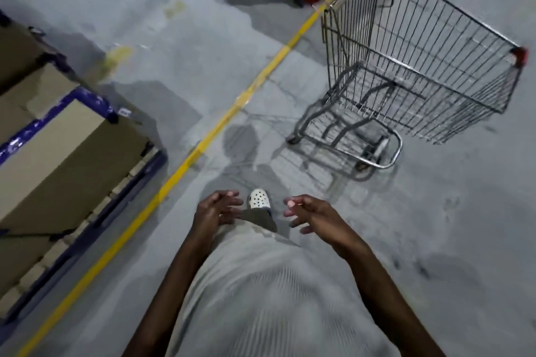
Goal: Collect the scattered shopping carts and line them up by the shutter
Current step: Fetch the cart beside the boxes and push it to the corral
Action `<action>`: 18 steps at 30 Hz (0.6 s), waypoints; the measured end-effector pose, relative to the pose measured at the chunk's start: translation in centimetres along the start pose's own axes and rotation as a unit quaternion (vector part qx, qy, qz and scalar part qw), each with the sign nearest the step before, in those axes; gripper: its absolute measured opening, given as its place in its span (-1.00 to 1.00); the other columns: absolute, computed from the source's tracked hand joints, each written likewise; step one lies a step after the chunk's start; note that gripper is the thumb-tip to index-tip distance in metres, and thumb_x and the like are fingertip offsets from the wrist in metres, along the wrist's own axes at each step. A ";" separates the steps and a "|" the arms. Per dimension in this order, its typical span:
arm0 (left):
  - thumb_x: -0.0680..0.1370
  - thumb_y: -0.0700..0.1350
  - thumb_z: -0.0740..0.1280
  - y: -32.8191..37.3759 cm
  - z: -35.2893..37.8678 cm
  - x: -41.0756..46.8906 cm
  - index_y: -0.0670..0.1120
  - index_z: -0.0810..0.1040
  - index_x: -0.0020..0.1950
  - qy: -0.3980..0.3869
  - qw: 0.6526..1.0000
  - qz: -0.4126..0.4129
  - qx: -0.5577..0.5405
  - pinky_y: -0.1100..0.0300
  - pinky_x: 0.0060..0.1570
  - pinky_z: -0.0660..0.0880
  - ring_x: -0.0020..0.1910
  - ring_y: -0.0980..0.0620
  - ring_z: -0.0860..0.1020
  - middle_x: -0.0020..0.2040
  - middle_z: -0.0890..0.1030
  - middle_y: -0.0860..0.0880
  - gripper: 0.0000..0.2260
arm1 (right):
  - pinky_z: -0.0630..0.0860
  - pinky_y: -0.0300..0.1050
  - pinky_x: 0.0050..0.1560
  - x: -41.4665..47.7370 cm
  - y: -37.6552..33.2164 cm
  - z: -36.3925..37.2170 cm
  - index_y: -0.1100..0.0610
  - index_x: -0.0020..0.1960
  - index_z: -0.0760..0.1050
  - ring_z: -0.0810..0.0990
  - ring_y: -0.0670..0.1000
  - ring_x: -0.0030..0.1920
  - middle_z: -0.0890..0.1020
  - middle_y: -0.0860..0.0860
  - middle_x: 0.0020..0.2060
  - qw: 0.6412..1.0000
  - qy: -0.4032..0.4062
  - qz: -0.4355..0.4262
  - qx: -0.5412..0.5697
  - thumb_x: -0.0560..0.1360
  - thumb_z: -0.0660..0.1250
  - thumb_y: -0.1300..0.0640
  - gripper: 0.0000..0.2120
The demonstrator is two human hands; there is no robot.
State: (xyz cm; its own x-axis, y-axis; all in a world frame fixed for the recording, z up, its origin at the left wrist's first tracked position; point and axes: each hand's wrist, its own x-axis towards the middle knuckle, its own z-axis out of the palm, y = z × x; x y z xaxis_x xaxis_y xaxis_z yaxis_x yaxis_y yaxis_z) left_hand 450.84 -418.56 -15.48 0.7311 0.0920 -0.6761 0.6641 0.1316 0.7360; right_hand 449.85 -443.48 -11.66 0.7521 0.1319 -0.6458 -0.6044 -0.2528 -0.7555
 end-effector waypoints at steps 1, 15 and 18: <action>0.64 -0.22 0.31 2.6 1.1 2.5 -0.19 0.63 0.08 -0.004 1.000 0.010 0.003 0.25 -0.35 0.46 -0.30 0.03 0.63 -0.06 0.69 -0.19 -0.88 | 0.50 -0.27 -0.12 2.0 -2.0 -1.2 -0.01 0.22 0.63 0.69 -0.09 -0.09 0.75 -0.05 0.00 1.000 0.008 -0.006 -0.001 0.64 0.36 -0.04 -0.79; 0.64 -0.10 0.37 32.7 18.4 27.6 -0.07 0.68 0.08 -0.102 0.962 0.181 0.178 0.10 -0.13 0.47 -0.12 0.00 0.62 -0.07 0.74 -0.07 -0.89 | 0.51 -0.29 -0.13 24.8 -23.1 -18.0 0.06 0.14 0.61 0.66 -0.11 -0.18 0.74 0.07 -0.03 0.980 0.117 -0.119 0.105 0.65 0.36 0.05 -0.87; 0.63 -0.12 0.38 36.7 20.8 32.4 0.00 0.68 0.03 -0.090 0.945 0.211 0.234 0.14 -0.13 0.48 -0.12 0.04 0.62 -0.11 0.73 0.01 -0.92 | 0.53 -0.23 -0.14 28.5 -26.2 -21.6 0.01 0.11 0.62 0.66 -0.13 -0.19 0.74 0.07 -0.03 0.980 0.104 -0.135 0.106 0.64 0.37 0.06 -0.91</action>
State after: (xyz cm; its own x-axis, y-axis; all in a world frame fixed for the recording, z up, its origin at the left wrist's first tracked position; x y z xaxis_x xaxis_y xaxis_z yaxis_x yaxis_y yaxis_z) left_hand 502.11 -431.27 -9.66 0.9328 -0.1358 -0.3338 0.2743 -0.3332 0.9021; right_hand 492.86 -453.81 -7.90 0.9160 -0.0372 -0.3994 -0.4005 -0.0290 -0.9158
